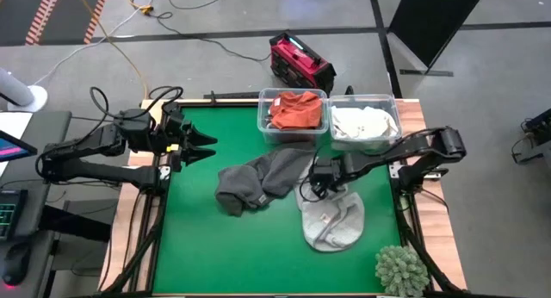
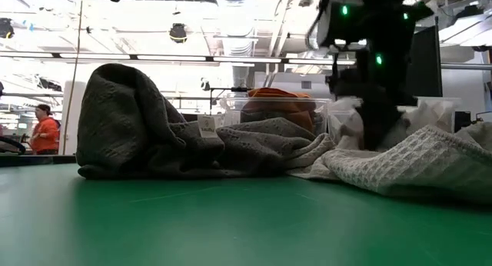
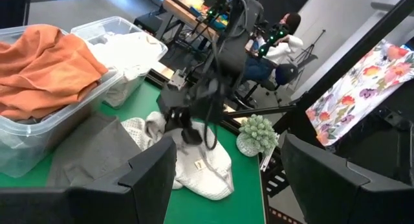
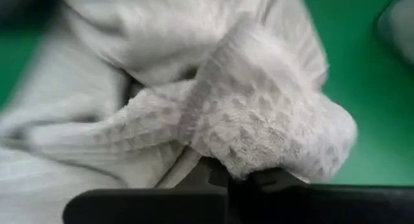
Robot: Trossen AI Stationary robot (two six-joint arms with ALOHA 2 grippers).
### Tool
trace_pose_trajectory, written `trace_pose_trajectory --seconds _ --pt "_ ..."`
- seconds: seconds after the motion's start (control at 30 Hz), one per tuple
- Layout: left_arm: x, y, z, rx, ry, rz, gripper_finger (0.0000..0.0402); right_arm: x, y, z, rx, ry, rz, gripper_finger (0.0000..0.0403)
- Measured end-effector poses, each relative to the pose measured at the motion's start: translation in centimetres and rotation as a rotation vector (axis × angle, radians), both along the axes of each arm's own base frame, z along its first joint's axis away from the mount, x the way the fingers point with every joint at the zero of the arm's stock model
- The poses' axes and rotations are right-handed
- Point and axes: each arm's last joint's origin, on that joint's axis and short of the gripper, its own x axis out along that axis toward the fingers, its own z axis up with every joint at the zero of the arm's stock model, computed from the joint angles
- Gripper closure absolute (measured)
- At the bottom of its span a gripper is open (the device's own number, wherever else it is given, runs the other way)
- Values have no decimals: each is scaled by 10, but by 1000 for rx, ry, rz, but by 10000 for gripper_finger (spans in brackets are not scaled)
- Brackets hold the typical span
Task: Sort towels by color in basket
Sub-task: Put the light gray towel into the right transparent bin
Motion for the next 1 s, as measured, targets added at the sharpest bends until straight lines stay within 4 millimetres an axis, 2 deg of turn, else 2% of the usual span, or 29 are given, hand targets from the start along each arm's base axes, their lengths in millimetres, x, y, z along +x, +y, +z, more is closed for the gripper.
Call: trace_pose_trajectory --seconds 0.1,0.17,0.3,0.43,0.57,0.67,0.77,0.87,1.0 --pt "0 0 0 2 0 0 136 -5 0 31 -2 -103 35 378" --pt "0 0 0 2 0 0 136 -11 -1 59 -6 -217 66 378" --pt "0 0 0 3 0 0 136 -31 -1 127 -46 -572 182 378" --pt "0 0 0 3 0 1 136 -71 0 195 -123 -976 287 378" --pt "0 0 0 3 0 2 136 -120 -5 240 -228 -1278 296 378" --pt "0 0 0 3 -2 2 136 -152 -12 263 -411 -1415 191 378" --pt "0 0 0 4 -4 8 136 -172 -19 274 -618 -1397 50 378" --pt "0 0 0 4 -5 9 136 -176 -25 275 -804 -1246 -97 378" --pt "0 0 0 2 -5 12 136 -166 -29 268 -992 -975 -272 378"
